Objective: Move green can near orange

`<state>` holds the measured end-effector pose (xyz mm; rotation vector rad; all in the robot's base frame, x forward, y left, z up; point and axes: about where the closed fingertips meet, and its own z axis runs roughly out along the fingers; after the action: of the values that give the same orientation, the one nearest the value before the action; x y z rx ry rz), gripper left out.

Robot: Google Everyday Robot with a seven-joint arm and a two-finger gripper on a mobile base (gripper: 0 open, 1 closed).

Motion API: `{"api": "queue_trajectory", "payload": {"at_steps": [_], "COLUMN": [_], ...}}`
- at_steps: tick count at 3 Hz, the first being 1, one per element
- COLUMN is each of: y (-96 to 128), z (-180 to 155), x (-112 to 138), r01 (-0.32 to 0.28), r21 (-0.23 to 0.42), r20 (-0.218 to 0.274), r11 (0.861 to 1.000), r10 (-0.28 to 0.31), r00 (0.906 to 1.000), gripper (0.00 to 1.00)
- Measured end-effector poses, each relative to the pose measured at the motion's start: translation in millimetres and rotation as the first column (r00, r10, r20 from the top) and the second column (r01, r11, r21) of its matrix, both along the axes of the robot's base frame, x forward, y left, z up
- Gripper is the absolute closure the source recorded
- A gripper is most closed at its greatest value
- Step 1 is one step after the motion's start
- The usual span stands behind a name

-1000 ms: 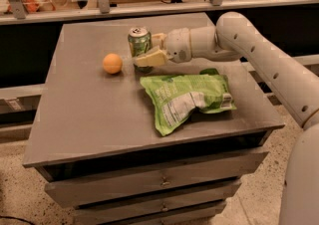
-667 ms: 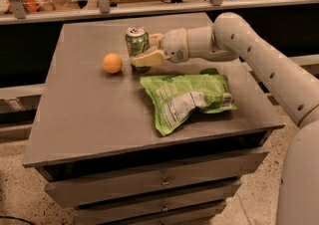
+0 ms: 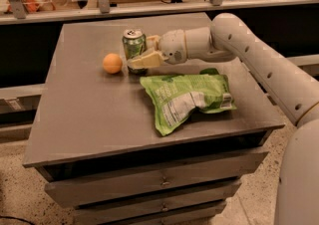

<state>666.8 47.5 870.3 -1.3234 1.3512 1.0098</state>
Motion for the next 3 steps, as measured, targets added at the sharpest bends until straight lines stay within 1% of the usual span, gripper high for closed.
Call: {"api": "queue_trajectory", "payload": {"at_steps": [1, 2, 3], "y": [0.2, -0.4, -8.4], "z": [1.2, 2.2, 4.1], "x": [-0.2, 0.5, 3.6], "r01": [0.009, 0.017, 0.032], "r21": [-0.004, -0.01, -0.02], "r20": [0.01, 0.025, 0.034], "r11": [1.0, 1.0, 0.999], "r10": [-0.009, -0.017, -0.031], "r00": [0.9999, 0.9995, 0.9989], "gripper": [0.12, 0.0, 0.0]}}
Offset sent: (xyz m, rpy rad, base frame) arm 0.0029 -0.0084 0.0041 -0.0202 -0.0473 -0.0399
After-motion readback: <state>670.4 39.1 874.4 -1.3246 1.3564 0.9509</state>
